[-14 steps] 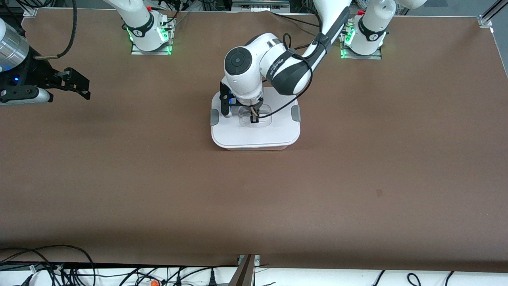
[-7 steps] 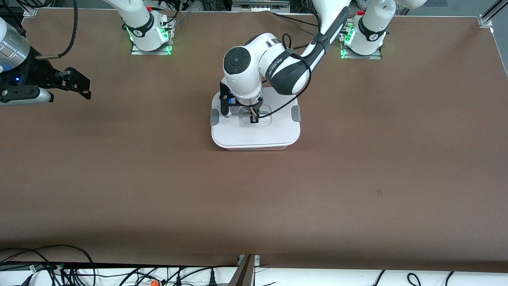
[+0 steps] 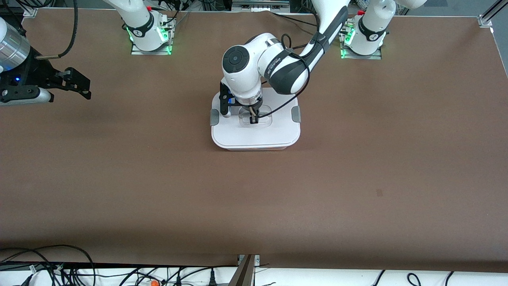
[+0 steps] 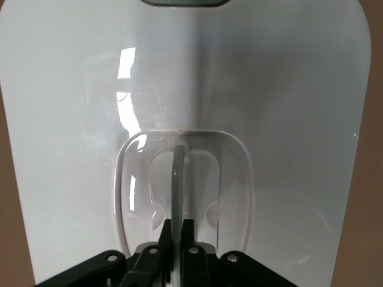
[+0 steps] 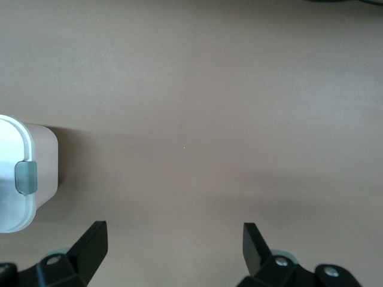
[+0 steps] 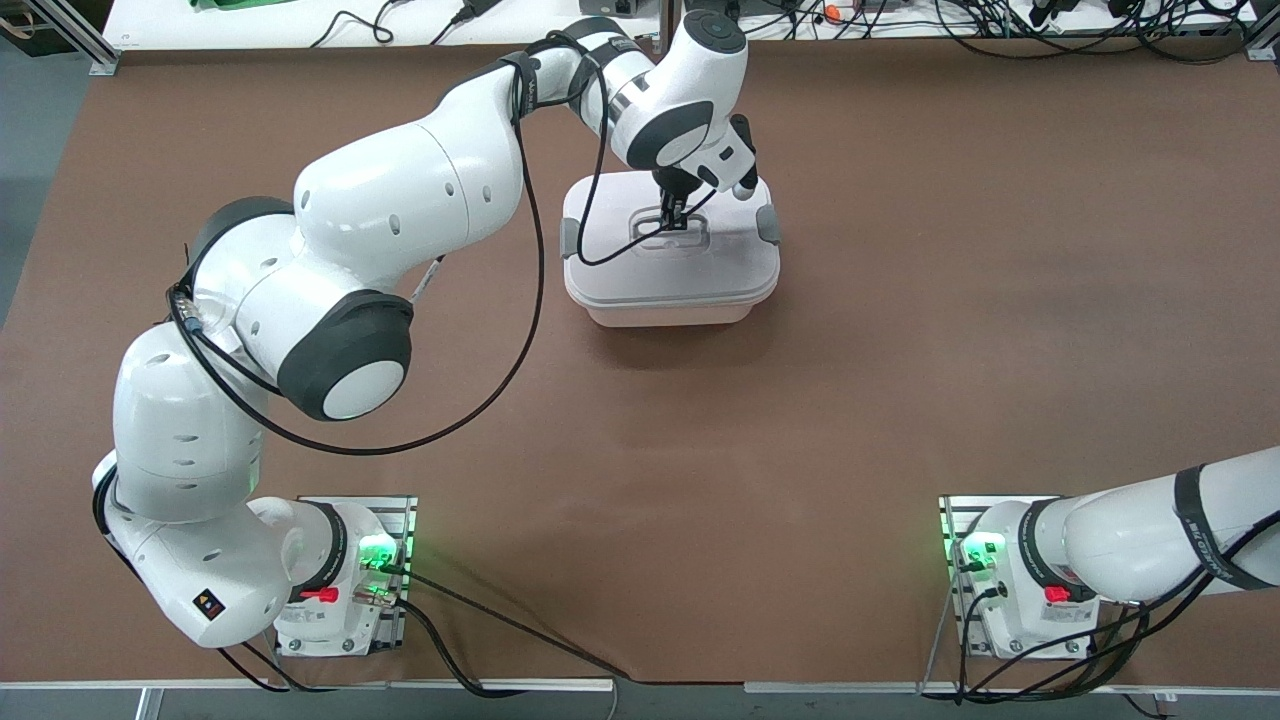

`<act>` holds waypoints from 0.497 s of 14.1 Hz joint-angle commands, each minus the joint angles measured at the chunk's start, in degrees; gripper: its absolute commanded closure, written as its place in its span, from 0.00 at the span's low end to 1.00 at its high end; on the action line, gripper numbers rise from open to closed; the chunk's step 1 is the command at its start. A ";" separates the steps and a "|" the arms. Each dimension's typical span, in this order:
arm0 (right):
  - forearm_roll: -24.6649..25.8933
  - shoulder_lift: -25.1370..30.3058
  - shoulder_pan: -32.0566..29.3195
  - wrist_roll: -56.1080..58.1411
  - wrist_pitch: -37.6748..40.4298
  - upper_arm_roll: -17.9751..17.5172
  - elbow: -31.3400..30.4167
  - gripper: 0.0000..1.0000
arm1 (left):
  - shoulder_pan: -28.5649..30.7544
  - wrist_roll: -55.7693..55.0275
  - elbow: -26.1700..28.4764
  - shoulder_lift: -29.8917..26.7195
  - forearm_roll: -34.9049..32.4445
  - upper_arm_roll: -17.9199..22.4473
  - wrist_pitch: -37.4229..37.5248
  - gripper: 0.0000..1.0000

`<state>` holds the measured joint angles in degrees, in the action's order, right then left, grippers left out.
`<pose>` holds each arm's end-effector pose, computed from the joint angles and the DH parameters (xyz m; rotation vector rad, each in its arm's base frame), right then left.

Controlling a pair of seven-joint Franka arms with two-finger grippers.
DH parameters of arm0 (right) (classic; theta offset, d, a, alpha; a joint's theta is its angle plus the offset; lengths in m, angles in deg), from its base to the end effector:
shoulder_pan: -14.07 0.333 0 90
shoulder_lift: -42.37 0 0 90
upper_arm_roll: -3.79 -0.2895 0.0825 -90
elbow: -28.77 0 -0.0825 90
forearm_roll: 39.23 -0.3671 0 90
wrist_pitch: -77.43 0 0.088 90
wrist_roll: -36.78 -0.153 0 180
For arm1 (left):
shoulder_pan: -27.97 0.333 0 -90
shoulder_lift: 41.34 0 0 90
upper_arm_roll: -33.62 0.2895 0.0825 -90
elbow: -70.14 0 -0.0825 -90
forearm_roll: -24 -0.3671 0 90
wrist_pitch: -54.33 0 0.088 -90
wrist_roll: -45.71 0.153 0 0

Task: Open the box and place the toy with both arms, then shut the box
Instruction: 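Lower the lid onto the box and press it down with the left gripper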

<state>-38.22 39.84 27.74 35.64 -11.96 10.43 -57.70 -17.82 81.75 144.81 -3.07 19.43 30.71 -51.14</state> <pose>0.5458 0.0658 0.5553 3.1153 0.1601 0.0136 0.4617 -0.5018 0.2794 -2.2562 2.0943 0.1910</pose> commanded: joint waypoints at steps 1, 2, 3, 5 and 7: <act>0.30 -0.38 0.04 0.70 0.37 -0.14 0.95 0.00 | -0.53 -0.44 1.52 0.84 -2.64 0.45 -2.02 1.00; 0.39 -0.38 0.04 0.61 0.28 -0.14 0.95 0.00 | -0.62 -0.44 1.87 0.84 -3.33 0.45 -2.37 1.00; 0.39 -0.38 0.04 0.52 0.28 -0.14 0.95 0.00 | -0.53 -0.18 2.40 0.84 -4.39 0.45 -3.33 1.00; 0.30 -0.38 0.04 -0.18 0.45 -0.14 0.95 0.00 | -0.53 -0.09 3.37 0.75 -4.57 0.36 -4.30 1.00; 0.30 -0.38 0.04 -0.27 0.45 -0.14 0.95 0.00 | -0.53 0.00 3.54 0.75 -4.57 0.36 -4.30 1.00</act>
<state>-38.22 39.82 27.74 35.62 -11.97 10.43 -57.70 -18.17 81.75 145.52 -3.23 17.40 30.49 -52.11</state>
